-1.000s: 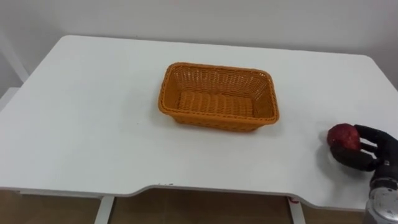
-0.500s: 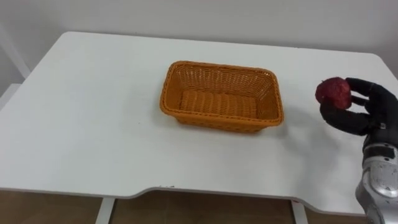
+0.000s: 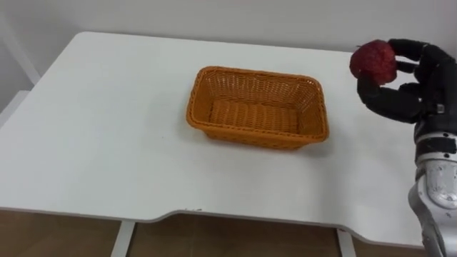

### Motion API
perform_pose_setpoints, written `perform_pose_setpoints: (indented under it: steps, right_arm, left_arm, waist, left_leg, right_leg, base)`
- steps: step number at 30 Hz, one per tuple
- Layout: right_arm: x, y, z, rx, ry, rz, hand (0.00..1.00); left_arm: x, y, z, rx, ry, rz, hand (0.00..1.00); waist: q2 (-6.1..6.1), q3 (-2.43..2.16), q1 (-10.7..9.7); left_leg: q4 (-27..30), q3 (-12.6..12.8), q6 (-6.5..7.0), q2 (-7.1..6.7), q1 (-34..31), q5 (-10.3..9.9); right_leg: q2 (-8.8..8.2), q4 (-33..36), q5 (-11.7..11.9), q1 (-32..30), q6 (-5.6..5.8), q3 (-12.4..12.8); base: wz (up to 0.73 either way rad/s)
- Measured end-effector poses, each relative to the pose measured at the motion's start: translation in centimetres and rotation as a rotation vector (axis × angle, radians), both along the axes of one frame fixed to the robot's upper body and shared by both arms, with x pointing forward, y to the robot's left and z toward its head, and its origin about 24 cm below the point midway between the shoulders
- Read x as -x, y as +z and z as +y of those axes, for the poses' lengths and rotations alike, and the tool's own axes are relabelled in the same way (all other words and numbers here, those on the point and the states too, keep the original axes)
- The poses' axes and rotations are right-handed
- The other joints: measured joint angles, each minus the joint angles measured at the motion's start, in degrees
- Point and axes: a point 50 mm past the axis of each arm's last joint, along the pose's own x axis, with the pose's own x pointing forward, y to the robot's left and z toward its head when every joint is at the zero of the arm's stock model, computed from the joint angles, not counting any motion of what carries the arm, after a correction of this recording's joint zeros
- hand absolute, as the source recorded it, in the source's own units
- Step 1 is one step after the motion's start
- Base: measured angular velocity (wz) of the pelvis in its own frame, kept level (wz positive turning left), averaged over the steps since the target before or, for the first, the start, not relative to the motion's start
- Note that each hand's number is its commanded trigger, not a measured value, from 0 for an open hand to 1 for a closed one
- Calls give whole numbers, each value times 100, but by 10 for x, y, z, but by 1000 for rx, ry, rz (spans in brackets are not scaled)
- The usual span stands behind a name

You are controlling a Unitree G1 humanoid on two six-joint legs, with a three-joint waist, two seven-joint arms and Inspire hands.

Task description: Pick and place apple

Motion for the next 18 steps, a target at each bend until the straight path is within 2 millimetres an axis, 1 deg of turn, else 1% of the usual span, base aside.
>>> perform_pose_setpoints:
  steps: [1,5,6,7,10,11,12,13,15,18]
  right_arm:
    - [-1,-1,4,1,20,8,100]
    - [-2,-6,15,2,89,32,100]
    - [-3,-7,20,2,115,40,100]
    - [-4,-7,24,3,139,45,100]
    - [-7,-6,30,7,180,45,100]
    - [-8,-6,31,7,185,44,80]
    - [-9,-4,32,8,194,40,56]
    - [-10,-4,33,8,196,38,0]
    - [-10,-4,35,9,204,39,0]
    - [-10,-6,39,8,224,46,0]
  left_arm:
    - [0,0,0,-1,1,1,0]
    - [3,0,-1,-4,-4,8,0]
    - [4,-1,-2,-4,-10,12,0]
    - [3,-1,-3,-4,-21,14,0]
    - [1,-1,-5,0,-39,13,0]
    - [1,-1,-5,0,-39,13,0]
    - [1,-1,-5,-1,-40,13,0]
    - [0,-1,-5,-1,-40,11,0]
    - [-1,-1,-5,-1,-42,8,0]
    - [-2,-1,-5,-1,-42,7,0]
  waist:
    - [-5,0,45]
    - [-19,13,97]
    - [-27,19,97]
    - [-39,37,92]
    - [-80,53,109]
    - [-90,57,110]
    - [-110,65,131]
    - [-126,74,174]
    - [-147,72,217]
    - [-156,67,221]
  left_leg:
    - [1,-22,0,0,-2,0]
    - [2,-76,-1,-9,-4,0]
    - [2,-100,-2,-18,2,1]
    - [5,-143,-3,-49,8,2]
    - [11,-216,-8,-59,4,6]
    - [12,-225,-9,-61,4,7]
    - [11,-234,-11,-64,-1,9]
    - [10,-232,-12,-64,-4,9]
    - [11,-229,-12,-64,-11,9]
    - [13,-241,-12,-73,-17,9]
  right_leg:
    - [0,-1,0,1,0,-5]
    - [0,-10,0,22,0,-27]
    - [0,-11,0,37,0,-45]
    - [-1,-17,0,61,0,-82]
    - [-4,-21,0,88,1,-147]
    - [-6,-21,0,93,1,-166]
    - [-5,-21,0,95,1,-161]
    - [-4,-21,-1,94,1,-159]
    - [-4,-20,-1,90,1,-166]
    - [-9,-20,-1,92,1,-169]
  base:
    - [0]
    - [7]
    - [12]
    - [15]
    - [14]
    - [9]
    - [4]
    - [0]
    - [0]
    - [1]
